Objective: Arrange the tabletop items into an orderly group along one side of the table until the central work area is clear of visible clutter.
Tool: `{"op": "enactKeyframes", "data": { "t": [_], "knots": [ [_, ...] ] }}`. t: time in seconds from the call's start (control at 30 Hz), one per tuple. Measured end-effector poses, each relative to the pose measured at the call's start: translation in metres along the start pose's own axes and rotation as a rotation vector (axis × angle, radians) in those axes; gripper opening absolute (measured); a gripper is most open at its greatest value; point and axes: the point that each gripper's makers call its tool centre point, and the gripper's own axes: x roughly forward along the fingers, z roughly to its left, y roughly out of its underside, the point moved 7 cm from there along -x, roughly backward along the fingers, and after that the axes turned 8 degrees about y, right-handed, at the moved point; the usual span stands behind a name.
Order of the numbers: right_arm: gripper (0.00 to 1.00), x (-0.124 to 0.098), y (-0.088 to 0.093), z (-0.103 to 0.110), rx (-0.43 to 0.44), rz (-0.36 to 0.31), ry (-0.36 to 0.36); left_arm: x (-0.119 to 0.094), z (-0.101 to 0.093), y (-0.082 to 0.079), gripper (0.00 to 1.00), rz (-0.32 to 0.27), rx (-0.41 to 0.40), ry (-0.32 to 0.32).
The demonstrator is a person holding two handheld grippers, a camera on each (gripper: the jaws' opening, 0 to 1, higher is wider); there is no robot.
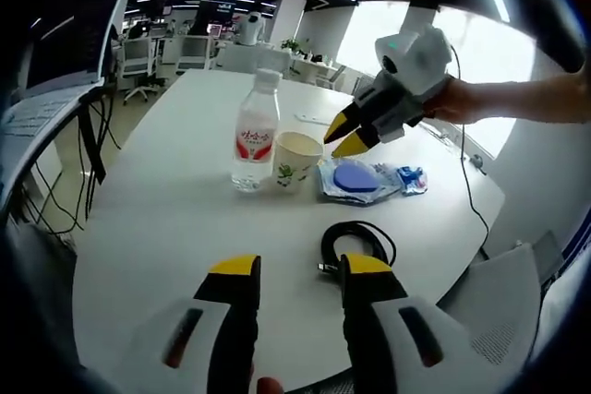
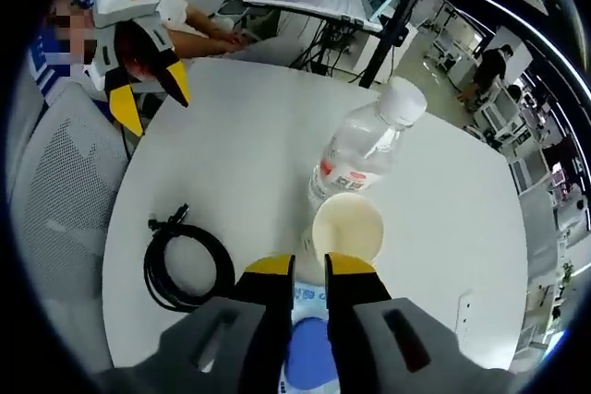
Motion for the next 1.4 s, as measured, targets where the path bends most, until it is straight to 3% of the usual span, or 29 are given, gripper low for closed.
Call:
{"op": "enactKeyframes", "data": {
  "t": [0.33,0.73,0.93,1.4],
  "knots": [
    [0.10,-0.034,0.030,0.011,0.038,0.010,0.051,0.010,-0.013,-0.005,0.33,0.009,0.023,0.030],
    [0.09,-0.053,0.072,0.032,0.117,0.045,0.063,0.023,-0.028,-0.006,0.33,0.032,0.051,0.061],
    [0.09,-0.060,0.087,0.045,0.293,-0.005,0.085,0.024,-0.030,-0.007,0.33,0.031,0.046,0.062],
    [0.09,-0.057,0.135,0.094,0.442,0.043,0.064,0.018,-0.025,-0.007,0.34,0.022,0.027,0.037]
  ]
}}
